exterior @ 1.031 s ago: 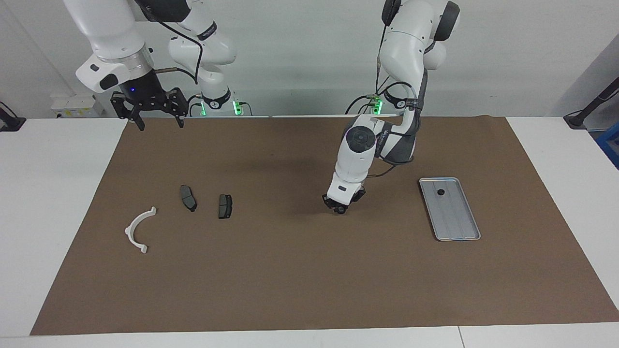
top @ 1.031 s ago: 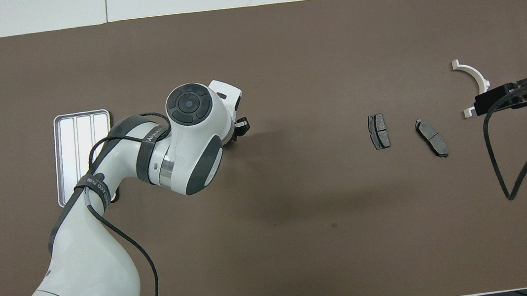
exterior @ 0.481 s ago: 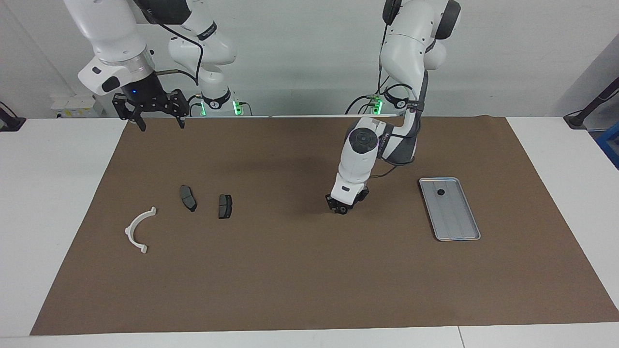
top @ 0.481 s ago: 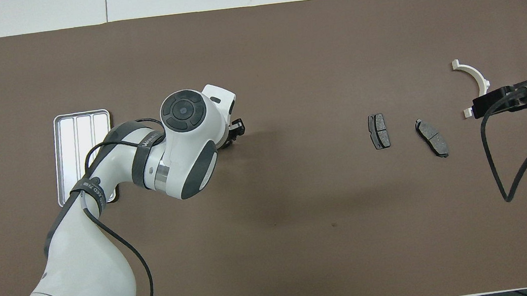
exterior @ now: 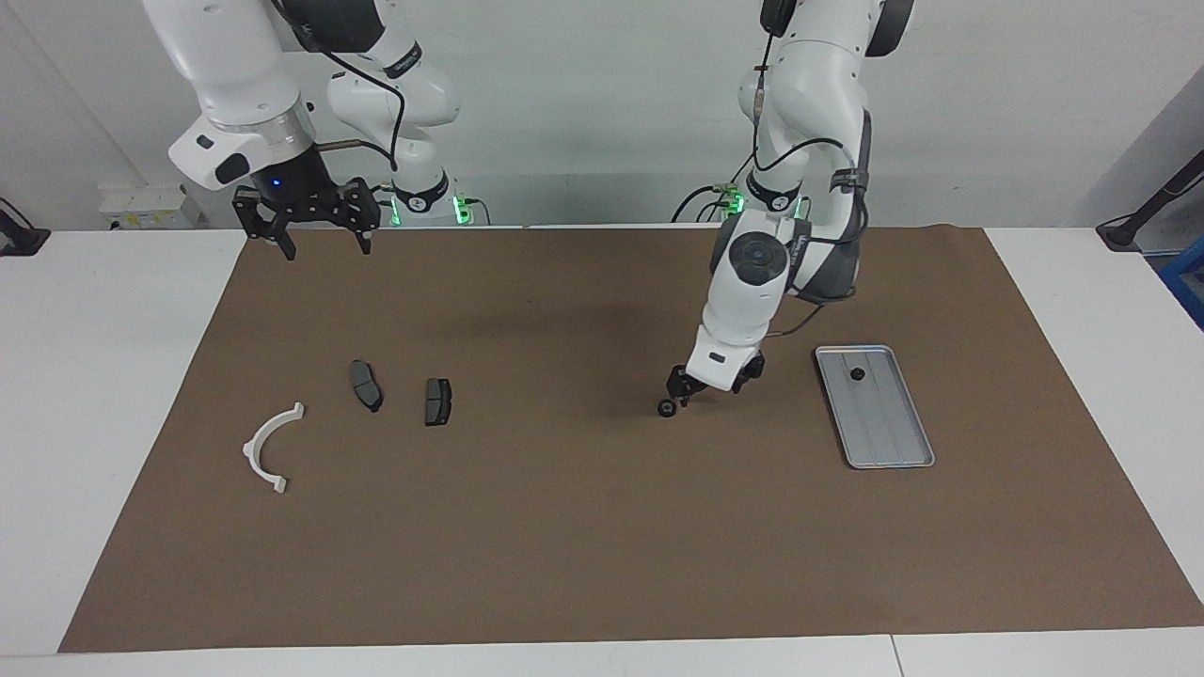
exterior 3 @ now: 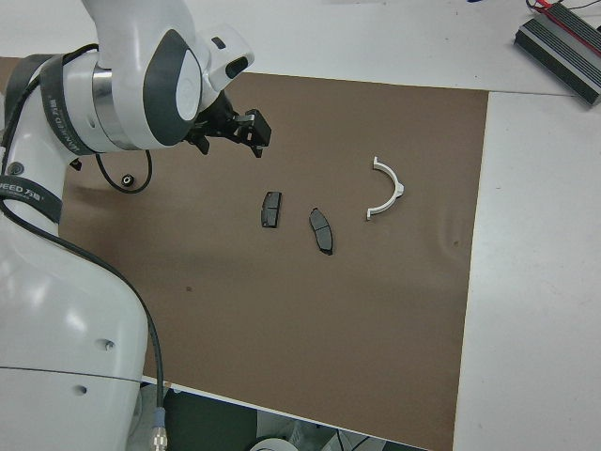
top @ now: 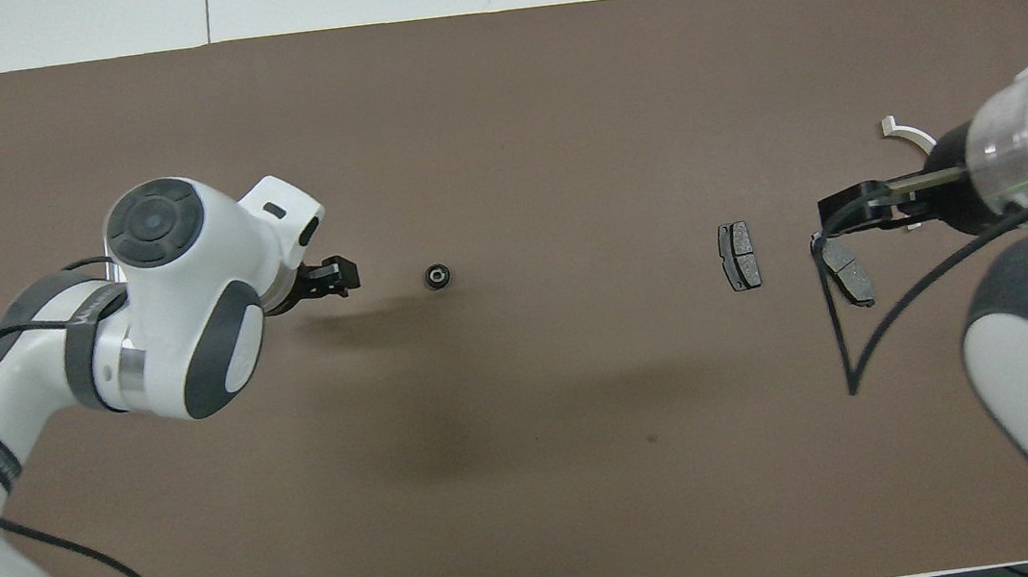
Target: Place bearing gear from tray to pile
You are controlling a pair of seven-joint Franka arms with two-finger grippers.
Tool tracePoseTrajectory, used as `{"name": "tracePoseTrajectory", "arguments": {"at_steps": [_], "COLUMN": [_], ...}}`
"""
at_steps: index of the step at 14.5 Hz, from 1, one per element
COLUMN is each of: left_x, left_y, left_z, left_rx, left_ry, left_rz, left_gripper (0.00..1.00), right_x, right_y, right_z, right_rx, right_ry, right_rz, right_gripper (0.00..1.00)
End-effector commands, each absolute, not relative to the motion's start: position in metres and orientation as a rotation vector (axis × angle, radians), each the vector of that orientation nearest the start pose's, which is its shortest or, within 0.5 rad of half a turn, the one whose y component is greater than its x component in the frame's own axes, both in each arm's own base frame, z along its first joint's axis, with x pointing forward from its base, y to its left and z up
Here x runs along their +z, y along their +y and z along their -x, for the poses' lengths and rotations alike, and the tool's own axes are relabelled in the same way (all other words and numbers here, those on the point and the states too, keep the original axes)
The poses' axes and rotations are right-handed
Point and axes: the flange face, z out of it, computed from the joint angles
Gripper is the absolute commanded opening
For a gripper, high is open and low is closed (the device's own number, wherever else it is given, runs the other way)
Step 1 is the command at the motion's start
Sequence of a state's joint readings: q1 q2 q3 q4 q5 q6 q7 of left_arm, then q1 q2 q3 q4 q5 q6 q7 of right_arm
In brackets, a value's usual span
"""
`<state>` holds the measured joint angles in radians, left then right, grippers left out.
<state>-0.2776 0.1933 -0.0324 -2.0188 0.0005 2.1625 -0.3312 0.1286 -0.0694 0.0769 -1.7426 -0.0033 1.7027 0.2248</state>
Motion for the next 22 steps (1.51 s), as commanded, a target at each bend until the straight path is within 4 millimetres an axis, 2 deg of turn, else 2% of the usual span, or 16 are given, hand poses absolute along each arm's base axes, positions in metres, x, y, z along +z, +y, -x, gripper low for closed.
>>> {"name": "tracePoseTrajectory", "arguments": {"at_steps": [1, 3, 5, 6, 8, 10, 11, 13, 14, 17, 19, 20, 22], "left_x": [0.345, 0.34, 0.335, 0.333, 0.322, 0.317, 0.316, 0.312, 0.31, 0.306, 0.303, 0.303, 0.301], "left_y": [-0.121, -0.084, -0.054, -0.043, -0.016, -0.004, -0.003, -0.003, -0.003, -0.003, -0.002, -0.001, -0.001], "left_z": [-0.539, -0.543, -0.547, -0.546, -0.542, -0.538, -0.537, -0.536, -0.536, -0.535, -0.535, -0.535, -0.536], "left_rx": [0.11, 0.1, 0.046, 0.036, 0.053, 0.06, 0.065, 0.072, 0.067, 0.053, 0.048, 0.05, 0.043], "left_ry": [0.106, 0.15, 0.163, 0.149, 0.142, 0.123, 0.108, 0.1, 0.1, 0.1, 0.1, 0.095, 0.095], "left_rz": [3.122, 3.127, 3.134, 3.135, 3.137, 3.138, 3.139, 3.14, 3.14, 3.141, 3.141, 3.141, 3.141], "left_gripper": [1.0, 1.0, 0.88, 0.82, 0.79, 0.75, 0.7, 0.57, 0.56, 0.55, 0.55, 0.55, 0.53], "right_x": [0.553, 0.52, 0.491, 0.476, 0.453, 0.43, 0.417, 0.385, 0.371, 0.351, 0.347, 0.342, 0.331], "right_y": [0.178, 0.233, 0.286, 0.306, 0.343, 0.371, 0.38, 0.427, 0.446, 0.466, 0.476, 0.488, 0.495], "right_z": [-0.531, -0.538, -0.545, -0.553, -0.567, -0.572, -0.577, -0.581, -0.584, -0.596, -0.601, -0.598, -0.598], "right_rx": [-0.049, -0.057, -0.055, -0.049, -0.046, -0.018, -0.009, -0.068, -0.092, -0.095, -0.107, -0.11, -0.109], "right_ry": [0.186, 0.32, 0.401, 0.444, 0.492, 0.526, 0.569, 0.589, 0.613, 0.665, 0.654, 0.632, 0.622], "right_rz": [3.107, 3.08, 3.066, 3.061, 3.046, 3.047, 3.053, 3.102, 3.104, 3.074, 3.061, 3.062, 3.061], "right_gripper": [1.0, 1.0, 1.0, 1.0, 1.0, 1.0, 1.0, 1.0, 1.0, 1.0, 1.0, 1.0, 1.0]}}
